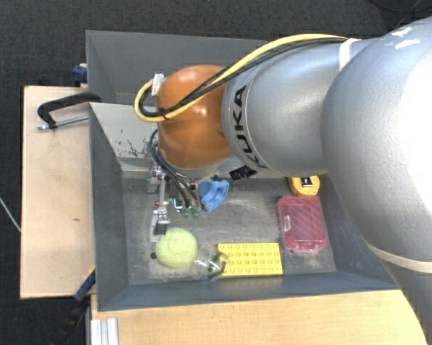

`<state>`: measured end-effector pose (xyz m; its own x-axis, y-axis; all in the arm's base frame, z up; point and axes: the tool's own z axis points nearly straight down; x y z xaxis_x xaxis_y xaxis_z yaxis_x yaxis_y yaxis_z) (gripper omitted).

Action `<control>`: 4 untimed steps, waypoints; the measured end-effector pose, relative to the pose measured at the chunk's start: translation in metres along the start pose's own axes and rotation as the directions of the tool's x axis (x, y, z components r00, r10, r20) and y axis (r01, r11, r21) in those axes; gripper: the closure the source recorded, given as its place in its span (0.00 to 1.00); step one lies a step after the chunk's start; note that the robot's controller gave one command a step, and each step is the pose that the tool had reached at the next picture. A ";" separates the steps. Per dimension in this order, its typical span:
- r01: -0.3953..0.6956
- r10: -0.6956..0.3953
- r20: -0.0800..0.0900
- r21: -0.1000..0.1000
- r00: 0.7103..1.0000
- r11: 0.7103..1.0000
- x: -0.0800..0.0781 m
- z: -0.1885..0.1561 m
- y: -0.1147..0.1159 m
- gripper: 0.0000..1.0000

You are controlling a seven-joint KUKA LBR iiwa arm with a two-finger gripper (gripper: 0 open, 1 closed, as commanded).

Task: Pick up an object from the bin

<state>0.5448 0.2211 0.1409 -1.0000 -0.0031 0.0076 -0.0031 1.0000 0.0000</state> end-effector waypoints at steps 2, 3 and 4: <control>0.095 -0.095 0.011 -0.001 0.995 0.995 0.041 0.055 -0.052 0.00; 0.117 -0.117 0.014 -0.002 0.993 0.993 0.045 0.062 -0.060 0.00; 0.028 -0.028 0.011 -0.002 1.000 1.000 0.049 0.050 -0.055 0.00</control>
Offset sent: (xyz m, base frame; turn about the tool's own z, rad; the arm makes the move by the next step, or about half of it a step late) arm -0.0528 -0.0677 -0.0709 -0.1168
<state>0.4957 0.1660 0.0910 -0.9995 -0.0310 -0.0030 -0.0310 0.9995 0.0019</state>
